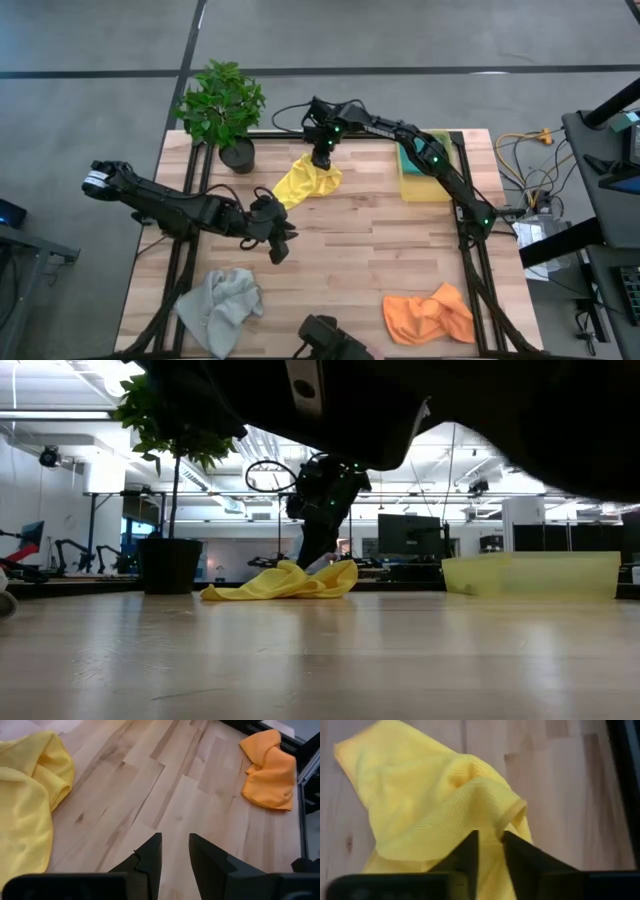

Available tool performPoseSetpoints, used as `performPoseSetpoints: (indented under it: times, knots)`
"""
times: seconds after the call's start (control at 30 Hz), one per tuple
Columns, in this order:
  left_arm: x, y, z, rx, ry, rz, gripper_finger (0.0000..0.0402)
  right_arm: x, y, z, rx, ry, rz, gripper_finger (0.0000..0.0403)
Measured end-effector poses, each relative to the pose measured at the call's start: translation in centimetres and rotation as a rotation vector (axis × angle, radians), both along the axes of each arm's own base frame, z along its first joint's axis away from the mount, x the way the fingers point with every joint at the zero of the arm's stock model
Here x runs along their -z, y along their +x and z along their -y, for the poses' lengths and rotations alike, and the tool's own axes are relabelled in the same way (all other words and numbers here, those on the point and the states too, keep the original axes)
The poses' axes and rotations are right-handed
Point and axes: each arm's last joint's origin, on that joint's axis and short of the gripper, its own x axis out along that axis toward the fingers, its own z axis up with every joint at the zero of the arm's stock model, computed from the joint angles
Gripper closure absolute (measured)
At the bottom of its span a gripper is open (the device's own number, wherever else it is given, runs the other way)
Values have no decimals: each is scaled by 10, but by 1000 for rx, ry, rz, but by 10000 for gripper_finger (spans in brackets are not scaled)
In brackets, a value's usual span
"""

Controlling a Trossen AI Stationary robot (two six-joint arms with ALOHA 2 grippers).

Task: Fold microfiber towels
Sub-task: Fold the yellow microfiber towel

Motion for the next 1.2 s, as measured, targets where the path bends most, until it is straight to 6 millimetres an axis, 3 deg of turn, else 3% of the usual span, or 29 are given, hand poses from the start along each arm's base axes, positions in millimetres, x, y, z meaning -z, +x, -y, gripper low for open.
performPoseSetpoints:
  times: [0.07,0.2,0.4,0.83,1.2]
  knots:
    - [0,0,0,0,1,-3,318,0,0,0,8,4,-1,376]
    - [-2,0,0,1,-3,6,318,-1,0,-1,26,14,-2,392]
    - [-3,0,4,18,-13,7,318,-10,-2,-5,31,38,-31,395]
    - [-3,-1,5,21,-15,6,318,-59,-20,-21,16,155,-54,395]
    - [-1,-1,4,40,74,-3,318,-80,-42,-60,-58,313,-251,395]
